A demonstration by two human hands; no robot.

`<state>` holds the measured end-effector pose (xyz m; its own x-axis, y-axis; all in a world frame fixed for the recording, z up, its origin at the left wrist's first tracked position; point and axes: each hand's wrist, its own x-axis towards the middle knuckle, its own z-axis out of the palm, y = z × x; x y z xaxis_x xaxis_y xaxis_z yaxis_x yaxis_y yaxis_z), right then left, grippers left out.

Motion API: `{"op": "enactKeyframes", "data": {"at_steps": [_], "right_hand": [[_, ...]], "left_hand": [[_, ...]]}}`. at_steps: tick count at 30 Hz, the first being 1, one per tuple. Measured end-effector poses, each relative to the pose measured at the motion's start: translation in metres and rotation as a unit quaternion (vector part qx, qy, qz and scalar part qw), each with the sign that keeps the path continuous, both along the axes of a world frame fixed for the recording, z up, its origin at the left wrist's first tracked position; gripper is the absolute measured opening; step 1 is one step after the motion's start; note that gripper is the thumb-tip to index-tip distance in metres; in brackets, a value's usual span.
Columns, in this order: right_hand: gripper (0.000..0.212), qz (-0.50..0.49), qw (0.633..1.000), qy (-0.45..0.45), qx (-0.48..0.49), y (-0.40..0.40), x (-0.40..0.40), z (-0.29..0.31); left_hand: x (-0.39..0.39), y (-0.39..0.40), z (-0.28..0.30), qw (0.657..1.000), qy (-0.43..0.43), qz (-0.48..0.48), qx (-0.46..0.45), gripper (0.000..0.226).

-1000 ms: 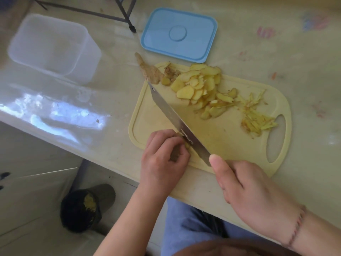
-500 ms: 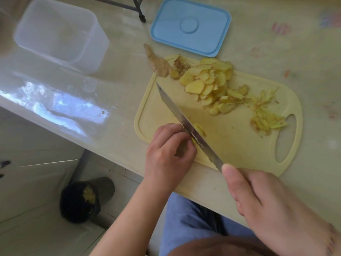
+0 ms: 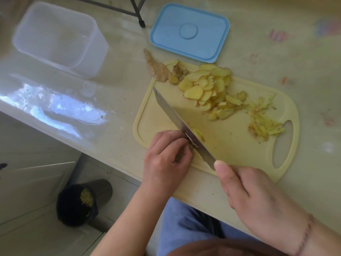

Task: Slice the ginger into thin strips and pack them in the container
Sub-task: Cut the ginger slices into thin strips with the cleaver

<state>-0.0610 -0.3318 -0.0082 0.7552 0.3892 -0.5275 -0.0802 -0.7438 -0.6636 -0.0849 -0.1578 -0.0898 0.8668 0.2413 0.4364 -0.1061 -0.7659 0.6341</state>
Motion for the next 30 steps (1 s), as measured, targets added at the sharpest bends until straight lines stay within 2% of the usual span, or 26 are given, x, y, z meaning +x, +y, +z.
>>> {"op": "enactKeyframes", "data": {"at_steps": [7,14,18,30], "right_hand": [[0.079,-0.012,1.0,0.01,-0.002,-0.01,-0.002,0.01],[0.062,0.007,1.0,0.0,-0.019,-0.006,-0.007,0.012],[0.063,0.004,1.0,-0.019,-0.021,-0.006,-0.006,0.013],[0.065,0.003,1.0,0.005,-0.028,-0.004,-0.004,0.013]], "left_hand": [[-0.002,0.001,0.001,1.0,0.0,0.015,0.0,0.01],[-0.002,0.002,-0.003,0.999,0.003,0.038,0.013,0.007],[0.0,0.001,-0.002,0.999,0.011,0.026,0.016,0.009],[0.001,0.001,-0.003,0.999,0.025,0.015,0.017,0.007]]}}
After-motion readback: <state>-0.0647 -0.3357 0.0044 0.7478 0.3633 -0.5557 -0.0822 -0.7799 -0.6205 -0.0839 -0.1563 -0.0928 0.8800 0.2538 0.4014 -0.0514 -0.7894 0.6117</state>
